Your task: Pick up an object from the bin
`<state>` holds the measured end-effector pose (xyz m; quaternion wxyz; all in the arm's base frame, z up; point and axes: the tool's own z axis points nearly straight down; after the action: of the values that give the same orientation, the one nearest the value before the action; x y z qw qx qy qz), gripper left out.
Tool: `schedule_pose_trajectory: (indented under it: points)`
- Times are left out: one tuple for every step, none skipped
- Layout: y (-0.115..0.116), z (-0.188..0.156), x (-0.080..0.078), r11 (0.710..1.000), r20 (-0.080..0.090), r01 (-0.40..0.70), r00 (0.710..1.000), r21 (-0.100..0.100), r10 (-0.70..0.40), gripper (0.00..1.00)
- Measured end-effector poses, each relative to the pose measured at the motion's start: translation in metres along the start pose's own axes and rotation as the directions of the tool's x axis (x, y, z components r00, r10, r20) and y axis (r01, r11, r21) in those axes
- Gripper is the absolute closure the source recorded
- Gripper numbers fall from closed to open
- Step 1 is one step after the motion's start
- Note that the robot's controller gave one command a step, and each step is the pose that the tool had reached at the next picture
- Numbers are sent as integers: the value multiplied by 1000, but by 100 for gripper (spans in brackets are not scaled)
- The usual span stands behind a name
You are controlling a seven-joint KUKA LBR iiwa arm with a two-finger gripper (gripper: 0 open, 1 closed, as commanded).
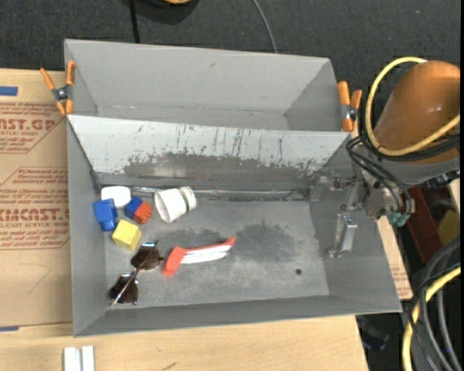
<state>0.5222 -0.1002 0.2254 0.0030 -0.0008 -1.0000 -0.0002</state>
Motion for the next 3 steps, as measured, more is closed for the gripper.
schedule_pose_trajectory:
  points:
    - [0, -5, -1, 1000, 8, 2, 1000, 1, -2, 0]
    - [46, 10, 2, 999, 6, -38, 999, 1, 38, 0]
    - [75, 21, -2, 996, 6, 92, 996, 0, -92, 0]
